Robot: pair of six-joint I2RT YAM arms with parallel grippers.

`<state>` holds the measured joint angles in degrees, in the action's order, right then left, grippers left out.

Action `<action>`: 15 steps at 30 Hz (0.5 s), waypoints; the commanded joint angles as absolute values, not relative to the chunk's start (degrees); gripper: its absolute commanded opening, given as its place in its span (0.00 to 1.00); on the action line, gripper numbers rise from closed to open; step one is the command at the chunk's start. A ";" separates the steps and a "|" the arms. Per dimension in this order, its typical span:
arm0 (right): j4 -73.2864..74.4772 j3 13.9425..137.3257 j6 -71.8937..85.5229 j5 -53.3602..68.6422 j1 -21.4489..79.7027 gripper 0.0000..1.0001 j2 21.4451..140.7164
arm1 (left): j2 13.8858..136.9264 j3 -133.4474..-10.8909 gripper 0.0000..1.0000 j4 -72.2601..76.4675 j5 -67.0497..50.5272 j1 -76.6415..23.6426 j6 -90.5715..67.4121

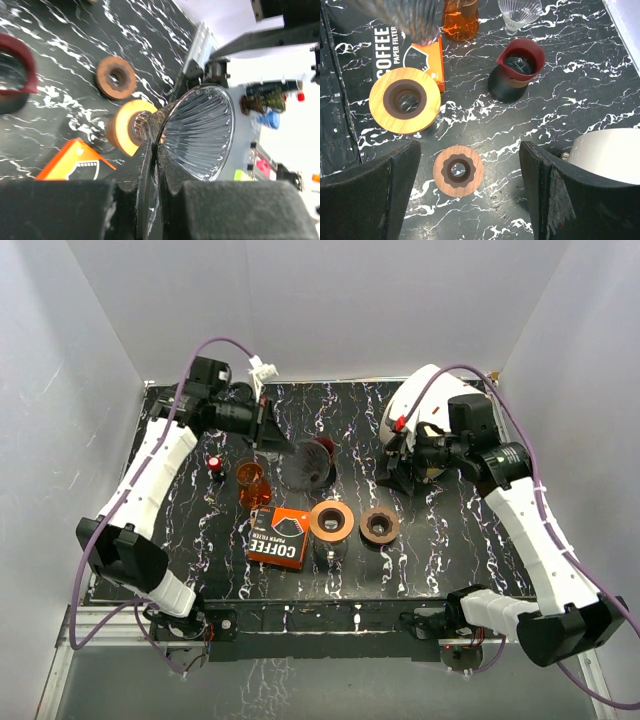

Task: Place the coffee filter in the dripper
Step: Pick up the coffee dripper from the center of the board, then place the coffee dripper on the coffee server.

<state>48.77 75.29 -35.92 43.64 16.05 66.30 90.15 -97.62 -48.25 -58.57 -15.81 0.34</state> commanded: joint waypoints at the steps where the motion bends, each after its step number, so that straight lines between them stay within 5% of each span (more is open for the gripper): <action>1: 50.27 75.30 -39.69 45.45 15.98 0.78 62.07 | 85.99 -92.81 0.00 -46.78 -63.62 -19.26 3.32; 15: 55.56 74.33 -46.77 50.40 16.23 0.73 58.91 | 89.99 -90.14 0.00 -48.91 -57.21 -30.14 7.07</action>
